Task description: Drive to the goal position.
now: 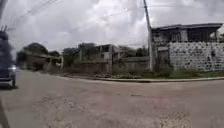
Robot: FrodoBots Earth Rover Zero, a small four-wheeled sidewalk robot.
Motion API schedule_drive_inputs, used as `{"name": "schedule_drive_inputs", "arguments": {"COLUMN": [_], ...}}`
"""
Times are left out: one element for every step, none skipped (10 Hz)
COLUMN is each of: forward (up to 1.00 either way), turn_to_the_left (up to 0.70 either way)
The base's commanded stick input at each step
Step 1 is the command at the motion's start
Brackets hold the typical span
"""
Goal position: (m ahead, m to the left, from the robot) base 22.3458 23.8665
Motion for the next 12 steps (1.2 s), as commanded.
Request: {"name": "schedule_drive_inputs", "arguments": {"forward": [0.00, 0.00, 0.00, 0.00, 0.00, 0.00, 0.00, 0.00, 0.00, 0.00, 0.00, 0.00], "turn_to_the_left": [0.85, 0.85, 0.74, 0.00, 0.00, 0.00, 0.00, 0.00, 0.00, 0.00, 0.00, 0.00]}}
